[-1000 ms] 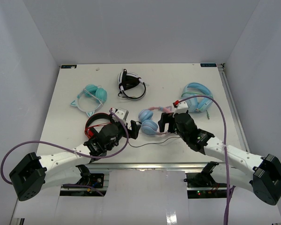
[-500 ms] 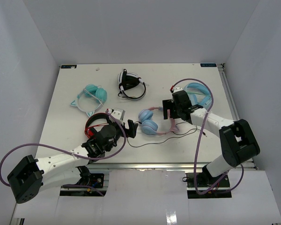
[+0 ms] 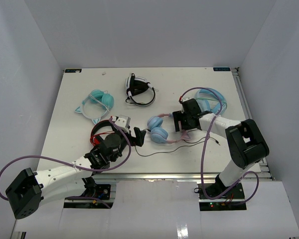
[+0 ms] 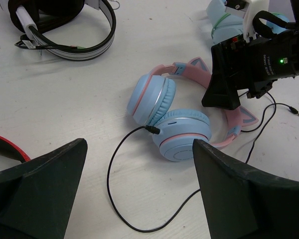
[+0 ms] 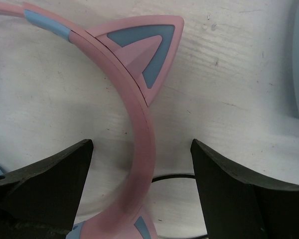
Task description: Wrap the headphones
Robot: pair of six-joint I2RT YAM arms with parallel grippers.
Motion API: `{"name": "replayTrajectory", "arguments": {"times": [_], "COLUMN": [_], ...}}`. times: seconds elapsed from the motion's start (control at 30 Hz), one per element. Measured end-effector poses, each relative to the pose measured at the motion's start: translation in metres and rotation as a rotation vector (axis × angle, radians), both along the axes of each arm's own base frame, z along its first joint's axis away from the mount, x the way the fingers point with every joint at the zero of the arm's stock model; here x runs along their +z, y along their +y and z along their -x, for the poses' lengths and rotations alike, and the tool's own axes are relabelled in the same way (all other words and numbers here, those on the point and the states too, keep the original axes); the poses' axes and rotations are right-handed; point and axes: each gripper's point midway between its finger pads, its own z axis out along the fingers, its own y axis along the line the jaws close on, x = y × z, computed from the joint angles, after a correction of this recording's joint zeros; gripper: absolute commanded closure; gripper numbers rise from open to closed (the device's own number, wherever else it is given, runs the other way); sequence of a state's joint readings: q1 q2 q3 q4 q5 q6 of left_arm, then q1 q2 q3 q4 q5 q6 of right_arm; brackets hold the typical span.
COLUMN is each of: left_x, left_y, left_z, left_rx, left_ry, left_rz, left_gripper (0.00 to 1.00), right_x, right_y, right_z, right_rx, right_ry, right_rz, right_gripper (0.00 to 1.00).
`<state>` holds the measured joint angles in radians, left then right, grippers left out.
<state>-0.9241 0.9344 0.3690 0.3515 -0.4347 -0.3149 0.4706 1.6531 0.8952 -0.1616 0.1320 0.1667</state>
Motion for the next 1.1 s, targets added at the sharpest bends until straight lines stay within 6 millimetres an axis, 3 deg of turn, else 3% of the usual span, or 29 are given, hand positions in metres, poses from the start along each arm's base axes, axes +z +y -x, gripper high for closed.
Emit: {"name": "replayTrajectory", "arguments": {"times": [0.4,0.63,0.8,0.93,1.1], "left_x": [0.0,0.0,0.0,0.0,0.004], "left_y": [0.0,0.0,0.0,0.0,-0.001], "left_z": [0.0,0.0,0.0,0.0,0.003], "left_rx": [-0.001,-0.001,-0.002,-0.003,-0.008], "left_ry": [0.001,0.0,0.0,0.0,0.01], "left_rz": [-0.001,0.0,0.001,0.001,0.036], "left_gripper": [0.02,0.02,0.02,0.02,0.02], "right_x": [-0.001,-0.002,-0.002,-0.002,0.001], "right_y": [0.004,0.005,0.009,0.015,0.025], "right_z": [-0.002,-0.007,-0.013,-0.019,-0.018], "right_rx": [0.024,0.032,0.052,0.06,0.074], "right_ry": [0.013,0.017,0.006,-0.005,-0.01], "right_rz": [-0.004,0.001,0.018,0.021,-0.01], "right_gripper": [0.17,0.27,0.54,0.89,0.92]}}
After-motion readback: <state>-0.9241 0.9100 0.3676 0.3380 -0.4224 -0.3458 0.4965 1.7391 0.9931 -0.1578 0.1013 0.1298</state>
